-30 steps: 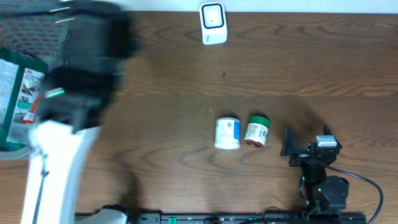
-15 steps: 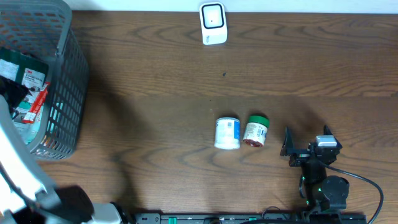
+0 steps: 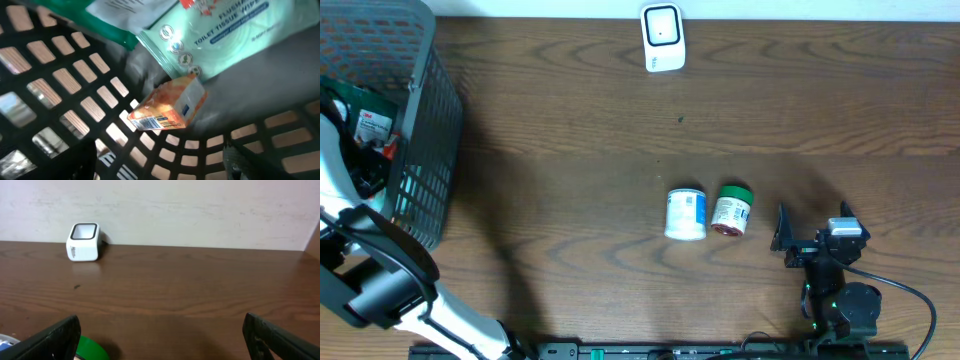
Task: Scan the item barcode
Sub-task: 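Reach the left gripper into the basket toward the orange wipes packet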
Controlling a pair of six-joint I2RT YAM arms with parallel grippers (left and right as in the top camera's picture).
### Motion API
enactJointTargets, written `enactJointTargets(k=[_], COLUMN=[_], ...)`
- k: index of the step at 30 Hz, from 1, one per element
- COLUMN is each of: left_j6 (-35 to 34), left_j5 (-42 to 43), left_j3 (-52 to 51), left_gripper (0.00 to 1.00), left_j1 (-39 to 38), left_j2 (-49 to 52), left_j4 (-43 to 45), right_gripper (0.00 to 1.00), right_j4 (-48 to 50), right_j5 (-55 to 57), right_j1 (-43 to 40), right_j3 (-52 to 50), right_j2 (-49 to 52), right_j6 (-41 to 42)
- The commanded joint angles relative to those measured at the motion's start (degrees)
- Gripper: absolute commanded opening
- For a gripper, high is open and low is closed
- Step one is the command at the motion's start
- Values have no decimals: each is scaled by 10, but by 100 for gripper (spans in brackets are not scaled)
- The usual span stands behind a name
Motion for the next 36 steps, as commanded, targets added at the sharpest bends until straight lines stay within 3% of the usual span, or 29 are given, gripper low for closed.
enactJointTargets(k=[1,17,21,28,30,32,36], left_j6=[57,74,74,74,74,74,74], left_j5=[7,6,39,64,65,66,66], left_j3=[-1,-9,-46,-66,-59,-51,-33], left_gripper=[77,69,68,31,25,11,8], left_j1=[1,35,41,40,40,40,40], left_j2=[16,68,72,71,70,70,64], left_j4=[-2,16,48,88,88,87,86], right_gripper=[99,99,99,99,99,99,99], right_j4=[0,0,0,0,0,0,0], right_j5=[5,5,5,5,5,5,5], right_j1=[-3,-3,-3,-3,-3,-3,-3], right_j3=[-2,-2,-2,-2,-2,-2,-2], right_j2=[0,0,0,0,0,0,0], right_j6=[2,2,2,2,2,2,2])
